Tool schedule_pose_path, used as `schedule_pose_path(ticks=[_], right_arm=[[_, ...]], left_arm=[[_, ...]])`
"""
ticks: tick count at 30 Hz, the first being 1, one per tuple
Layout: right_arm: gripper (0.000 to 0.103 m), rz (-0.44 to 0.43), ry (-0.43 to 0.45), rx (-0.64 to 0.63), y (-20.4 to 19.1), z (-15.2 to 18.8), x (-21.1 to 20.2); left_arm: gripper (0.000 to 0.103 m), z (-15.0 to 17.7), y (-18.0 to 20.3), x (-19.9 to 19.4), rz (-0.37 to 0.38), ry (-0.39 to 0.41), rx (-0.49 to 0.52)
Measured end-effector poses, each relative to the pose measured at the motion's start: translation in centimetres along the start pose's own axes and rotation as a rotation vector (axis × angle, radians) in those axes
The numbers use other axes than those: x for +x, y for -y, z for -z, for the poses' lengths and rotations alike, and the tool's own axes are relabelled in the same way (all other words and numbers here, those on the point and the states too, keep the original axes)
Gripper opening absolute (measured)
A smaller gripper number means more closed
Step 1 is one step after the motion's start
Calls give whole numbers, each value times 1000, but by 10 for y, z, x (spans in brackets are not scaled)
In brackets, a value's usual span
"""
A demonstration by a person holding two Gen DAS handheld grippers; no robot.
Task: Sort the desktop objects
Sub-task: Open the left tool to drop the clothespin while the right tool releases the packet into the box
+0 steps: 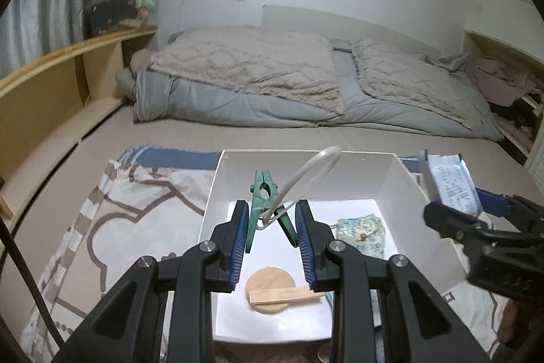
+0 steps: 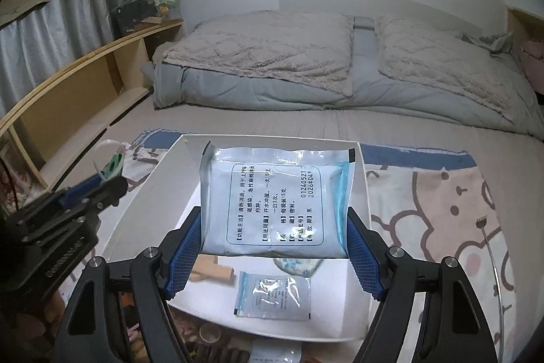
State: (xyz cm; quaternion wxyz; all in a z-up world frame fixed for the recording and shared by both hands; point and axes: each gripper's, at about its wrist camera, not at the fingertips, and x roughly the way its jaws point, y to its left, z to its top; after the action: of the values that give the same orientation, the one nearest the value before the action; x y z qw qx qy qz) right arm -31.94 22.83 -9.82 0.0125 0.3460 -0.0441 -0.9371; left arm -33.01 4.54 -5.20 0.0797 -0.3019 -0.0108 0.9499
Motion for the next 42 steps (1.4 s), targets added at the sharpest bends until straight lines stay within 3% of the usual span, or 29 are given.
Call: schedule_pose_path(ticks=[6, 17, 36, 39, 42], right_arm=[[79, 1, -64, 10, -3, -1, 29], [79, 27, -183, 79, -2, 6, 80], [79, 57, -298, 118, 16, 8, 121], [83, 42, -295, 118, 15, 7, 121], [94, 45, -290, 121, 15, 6, 120]], left_arm=[[28, 9, 6, 20, -41, -27, 59], [28, 18, 3, 42, -39, -69, 36], [28, 17, 10, 68, -33, -93, 24], [28, 17, 9, 72, -36, -99, 17], [28, 16, 8, 75, -45, -105, 10]])
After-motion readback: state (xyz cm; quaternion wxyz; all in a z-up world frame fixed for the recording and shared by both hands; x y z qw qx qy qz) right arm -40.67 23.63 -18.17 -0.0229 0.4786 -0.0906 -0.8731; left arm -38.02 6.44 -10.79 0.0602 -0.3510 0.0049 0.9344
